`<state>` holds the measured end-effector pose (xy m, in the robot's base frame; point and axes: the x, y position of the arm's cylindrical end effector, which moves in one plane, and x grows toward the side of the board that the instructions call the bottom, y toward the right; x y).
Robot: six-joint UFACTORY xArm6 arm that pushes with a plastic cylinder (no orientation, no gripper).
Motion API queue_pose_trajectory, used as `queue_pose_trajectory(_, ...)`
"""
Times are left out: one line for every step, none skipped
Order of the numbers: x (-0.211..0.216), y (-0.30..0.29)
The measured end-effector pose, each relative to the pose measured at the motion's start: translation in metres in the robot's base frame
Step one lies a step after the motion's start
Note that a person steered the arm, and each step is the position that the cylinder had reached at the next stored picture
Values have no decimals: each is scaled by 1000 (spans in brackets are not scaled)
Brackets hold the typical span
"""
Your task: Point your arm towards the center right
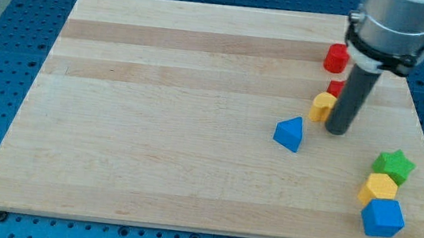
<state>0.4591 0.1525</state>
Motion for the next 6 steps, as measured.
queue_pose_trajectory(0,-13)
queue_pose_trajectory(0,-8)
queue_pose_trajectory(7,30)
queue_pose_trajectory(26,58)
queue_pose_trajectory(27,76)
queue_pose_trajectory(-22,84)
